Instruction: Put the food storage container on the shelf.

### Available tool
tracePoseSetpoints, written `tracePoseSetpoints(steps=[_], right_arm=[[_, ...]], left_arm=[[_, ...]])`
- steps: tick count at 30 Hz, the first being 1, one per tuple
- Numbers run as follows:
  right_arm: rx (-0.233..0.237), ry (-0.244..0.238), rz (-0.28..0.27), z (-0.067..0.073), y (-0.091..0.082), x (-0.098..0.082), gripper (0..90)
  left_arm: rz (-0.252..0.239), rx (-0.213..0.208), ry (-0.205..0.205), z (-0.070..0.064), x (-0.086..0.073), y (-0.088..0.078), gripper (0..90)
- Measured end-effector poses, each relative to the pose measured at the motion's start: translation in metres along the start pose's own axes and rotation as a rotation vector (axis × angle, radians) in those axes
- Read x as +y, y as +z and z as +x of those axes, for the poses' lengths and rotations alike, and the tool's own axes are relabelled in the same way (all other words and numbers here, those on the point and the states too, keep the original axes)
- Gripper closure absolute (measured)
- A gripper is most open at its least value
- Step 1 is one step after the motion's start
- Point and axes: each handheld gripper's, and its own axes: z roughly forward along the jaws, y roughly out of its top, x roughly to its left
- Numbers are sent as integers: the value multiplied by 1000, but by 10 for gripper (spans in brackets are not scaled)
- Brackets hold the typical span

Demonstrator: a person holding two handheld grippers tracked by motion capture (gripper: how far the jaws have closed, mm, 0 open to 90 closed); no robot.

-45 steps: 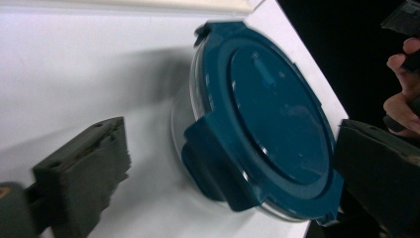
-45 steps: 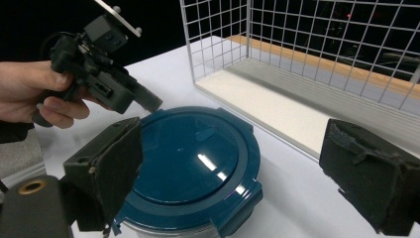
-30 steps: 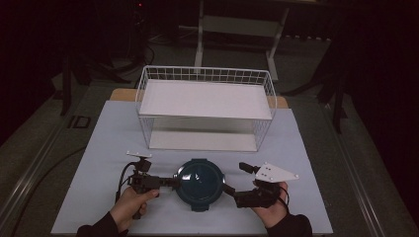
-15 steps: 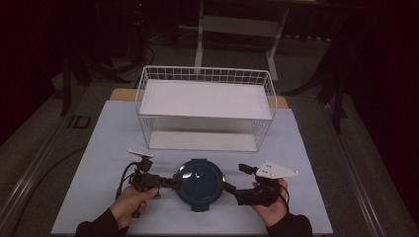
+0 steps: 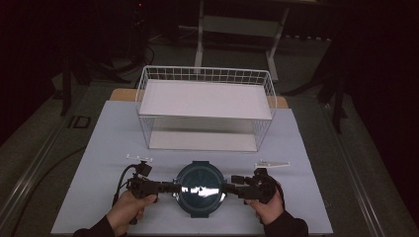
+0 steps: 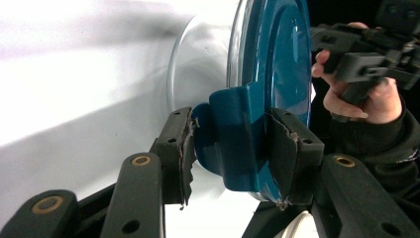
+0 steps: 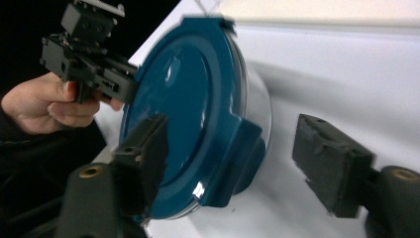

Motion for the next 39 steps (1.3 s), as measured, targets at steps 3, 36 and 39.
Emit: tracePoseSetpoints(steps=[3, 36, 39], right_arm=[[7, 29, 38, -3, 5, -2, 356], [101, 156, 40, -1, 6, -9, 569], [103, 137, 26, -1, 4, -4, 570]], left_arm=[[-9, 3, 25, -3, -2, -1, 558], [-81, 58, 78, -17, -13, -4, 558], [-96, 57, 94, -19, -9, -4, 557]])
